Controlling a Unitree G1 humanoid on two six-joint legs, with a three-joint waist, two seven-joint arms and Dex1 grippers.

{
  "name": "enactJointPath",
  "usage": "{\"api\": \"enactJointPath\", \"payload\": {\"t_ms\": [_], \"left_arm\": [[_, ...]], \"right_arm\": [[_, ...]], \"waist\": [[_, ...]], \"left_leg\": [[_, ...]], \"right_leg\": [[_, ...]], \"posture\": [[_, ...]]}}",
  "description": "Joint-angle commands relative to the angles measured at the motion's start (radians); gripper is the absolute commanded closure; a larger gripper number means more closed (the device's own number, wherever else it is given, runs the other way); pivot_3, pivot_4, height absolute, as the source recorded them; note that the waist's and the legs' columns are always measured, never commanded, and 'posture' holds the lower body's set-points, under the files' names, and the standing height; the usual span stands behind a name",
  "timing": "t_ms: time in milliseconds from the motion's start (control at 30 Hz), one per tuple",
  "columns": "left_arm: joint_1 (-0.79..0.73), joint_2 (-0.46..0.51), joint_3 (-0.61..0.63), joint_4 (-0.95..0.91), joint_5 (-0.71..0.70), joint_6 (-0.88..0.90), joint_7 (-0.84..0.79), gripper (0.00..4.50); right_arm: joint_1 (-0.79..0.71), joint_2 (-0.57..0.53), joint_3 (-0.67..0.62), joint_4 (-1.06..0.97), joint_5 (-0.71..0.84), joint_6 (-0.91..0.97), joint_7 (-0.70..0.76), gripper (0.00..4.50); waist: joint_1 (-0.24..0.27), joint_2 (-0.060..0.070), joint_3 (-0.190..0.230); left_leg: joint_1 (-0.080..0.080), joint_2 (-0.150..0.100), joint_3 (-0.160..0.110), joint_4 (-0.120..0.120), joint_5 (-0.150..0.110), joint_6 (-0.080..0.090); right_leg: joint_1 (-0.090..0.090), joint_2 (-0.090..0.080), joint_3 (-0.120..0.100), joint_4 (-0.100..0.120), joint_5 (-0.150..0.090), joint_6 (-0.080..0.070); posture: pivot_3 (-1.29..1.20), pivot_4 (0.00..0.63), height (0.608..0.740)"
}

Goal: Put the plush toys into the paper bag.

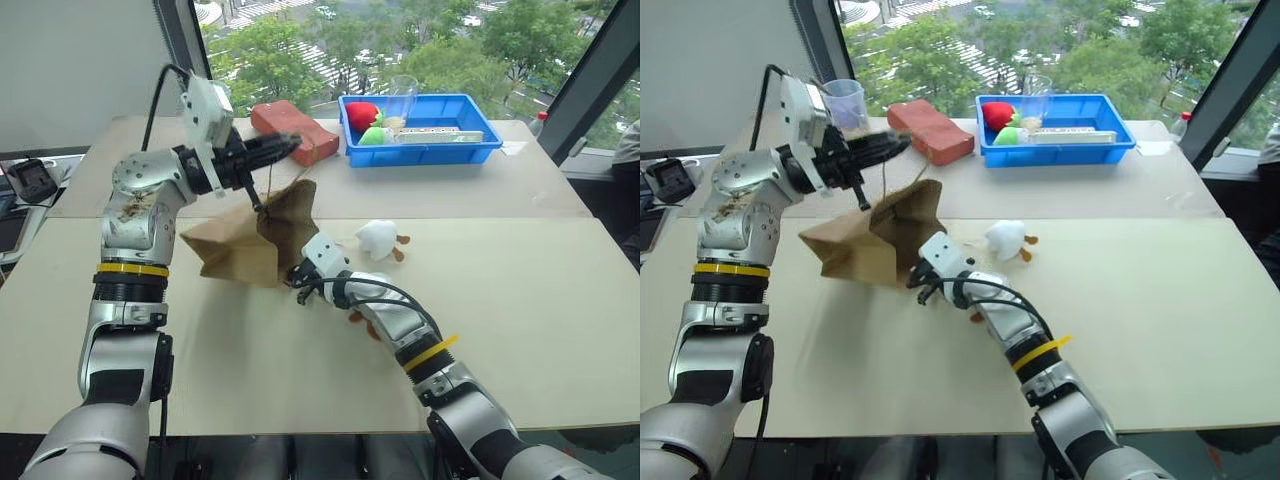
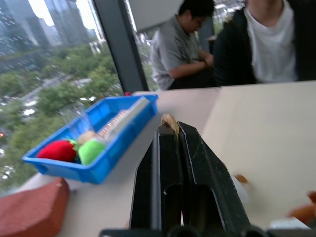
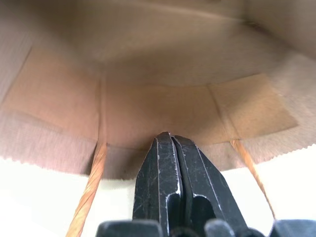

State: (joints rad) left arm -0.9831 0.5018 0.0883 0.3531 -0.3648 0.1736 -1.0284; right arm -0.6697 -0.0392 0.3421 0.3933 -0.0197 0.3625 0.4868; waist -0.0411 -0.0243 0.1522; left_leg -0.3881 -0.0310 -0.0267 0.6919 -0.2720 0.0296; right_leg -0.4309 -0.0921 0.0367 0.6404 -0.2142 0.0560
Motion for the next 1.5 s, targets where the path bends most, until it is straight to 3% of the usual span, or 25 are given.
{"api": "enactJointPath", "payload": {"t_ms": [33,467,667,833,1067,1300,1400,1500], "left_arm": [[-0.056,-0.01,0.055,-0.016,-0.009,-0.062,0.075,4.5],[-0.096,-0.041,0.089,-0.011,0.006,-0.158,0.212,4.5],[0.056,-0.04,0.016,-0.107,-0.021,-0.076,0.107,4.5],[0.165,-0.028,-0.032,-0.175,-0.016,-0.054,0.041,4.5],[0.172,-0.023,-0.033,-0.173,-0.015,-0.05,0.019,4.5],[0.176,-0.008,-0.031,-0.175,-0.022,-0.043,-0.025,4.5],[0.19,0.015,-0.027,-0.224,-0.08,0.04,-0.076,4.5],[0.208,0.058,-0.038,-0.279,-0.135,0.134,-0.14,4.5]], "right_arm": [[0.001,-0.004,-0.001,0.001,-0.033,0.055,-0.028,4.46],[0.011,-0.028,-0.008,0.012,-0.052,0.087,-0.037,4.46],[0.007,-0.012,-0.049,-0.054,0.002,0.066,-0.005,4.46],[0.004,-0.023,-0.091,-0.185,0.063,0.084,0.042,4.46],[0.02,-0.071,-0.134,-0.428,0.171,0.221,0.116,4.46],[-0.032,-0.105,-0.38,-0.759,0.502,0.557,0.104,4.46],[0.034,-0.305,-0.457,-0.851,0.571,0.658,0.179,3.63],[0.136,-0.491,-0.46,-0.88,0.574,0.645,0.251,2.68]], "waist": [[-0.001,0.0,0.0],[-0.001,0.0,0.0],[-0.002,0.0,0.0],[-0.002,0.0,0.0],[-0.002,0.0,0.0],[0.002,0.0,0.0],[0.016,0.0,0.0],[0.027,0.0,0.0]], "left_leg": [[0.0,0.0,0.0,0.0,0.0,0.0],[0.0,-0.002,0.0,0.0,0.0,-0.001],[0.0,-0.002,0.0,0.0,0.0,0.0],[-0.004,-0.002,0.0,0.0,0.001,-0.001],[-0.008,-0.001,0.0,0.0,0.001,-0.001],[-0.008,-0.001,-0.001,0.0,0.001,-0.001],[-0.008,-0.002,-0.001,0.001,0.0,0.0],[-0.008,-0.002,-0.001,0.001,-0.001,0.001]], "right_leg": [[0.0,0.0,0.0,0.001,0.0,0.0],[-0.001,-0.001,0.001,0.002,0.0,0.0],[-0.001,-0.001,0.001,0.002,0.0,0.0],[-0.006,-0.001,0.001,0.003,0.0,0.0],[-0.009,-0.001,0.001,0.004,0.0,0.0],[-0.009,-0.001,0.001,0.004,0.0,0.0],[-0.008,-0.002,-0.001,0.003,0.0,0.0],[-0.006,-0.002,-0.002,0.0,0.0,0.0]], "posture": [[0.0,0.15,0.74],[0.0,0.15,0.74],[0.0,0.15,0.74],[0.0,0.15,0.74],[0.0,0.15,0.74],[0.0,0.15,0.74],[0.0,0.15,0.74],[0.0,0.15,0.74]]}}
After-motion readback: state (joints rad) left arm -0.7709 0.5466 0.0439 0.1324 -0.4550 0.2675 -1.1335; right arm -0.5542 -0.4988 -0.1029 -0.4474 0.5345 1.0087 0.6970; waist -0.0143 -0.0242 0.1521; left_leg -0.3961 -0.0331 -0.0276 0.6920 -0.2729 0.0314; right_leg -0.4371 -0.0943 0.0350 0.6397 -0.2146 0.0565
